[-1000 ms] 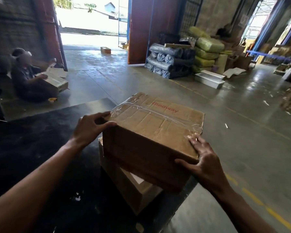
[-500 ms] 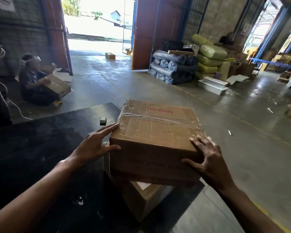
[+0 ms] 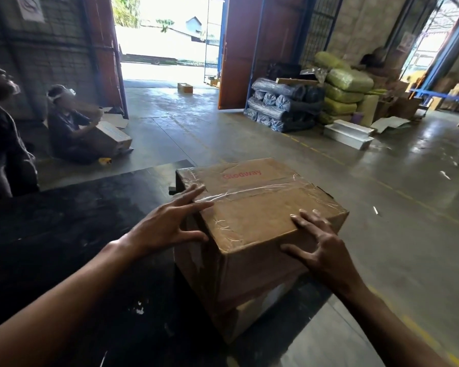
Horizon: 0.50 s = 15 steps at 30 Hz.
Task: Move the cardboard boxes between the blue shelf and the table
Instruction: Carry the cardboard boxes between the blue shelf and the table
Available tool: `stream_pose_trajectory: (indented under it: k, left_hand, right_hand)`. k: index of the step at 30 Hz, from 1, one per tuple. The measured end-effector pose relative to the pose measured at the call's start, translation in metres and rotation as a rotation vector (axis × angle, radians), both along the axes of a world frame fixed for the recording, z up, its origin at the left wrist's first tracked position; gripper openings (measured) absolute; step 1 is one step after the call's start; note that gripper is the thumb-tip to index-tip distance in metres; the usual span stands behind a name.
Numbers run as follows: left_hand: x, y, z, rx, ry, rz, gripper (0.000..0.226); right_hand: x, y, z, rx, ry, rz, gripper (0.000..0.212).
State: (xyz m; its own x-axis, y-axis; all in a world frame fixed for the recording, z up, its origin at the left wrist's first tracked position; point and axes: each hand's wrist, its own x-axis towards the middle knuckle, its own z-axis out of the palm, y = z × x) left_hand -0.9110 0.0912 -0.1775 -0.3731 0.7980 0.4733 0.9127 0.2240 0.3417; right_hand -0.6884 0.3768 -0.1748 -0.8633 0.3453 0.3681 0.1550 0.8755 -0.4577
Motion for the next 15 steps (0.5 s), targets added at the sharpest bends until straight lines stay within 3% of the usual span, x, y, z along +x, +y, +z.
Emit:
stream_pose_trajectory:
  k: [3,9,12,15]
  left_hand:
    - [0.009,0.016,-0.008,0.031,-0.112,0.044,0.082]
    - [0.051,0.055,-0.021,0.180,0.056,0.294,0.082]
    - [0.044,0.060,-0.014,0.155,0.099,0.260,0.079]
    - [0.009,0.051,-0.006,0.105,0.000,0.216,0.079]
  right_hand:
    - [-0.001,-0.012,-0.002,-0.024,0.035,0.010,0.083]
    - [0.008,-0.022,-0.004,-0.049,0.020,0.096,0.083]
    - [0.014,-0.025,-0.003,-0.038,0.008,0.120,0.087]
    - [0.016,-0.032,-0.006,-0.002,0.006,0.098,0.090]
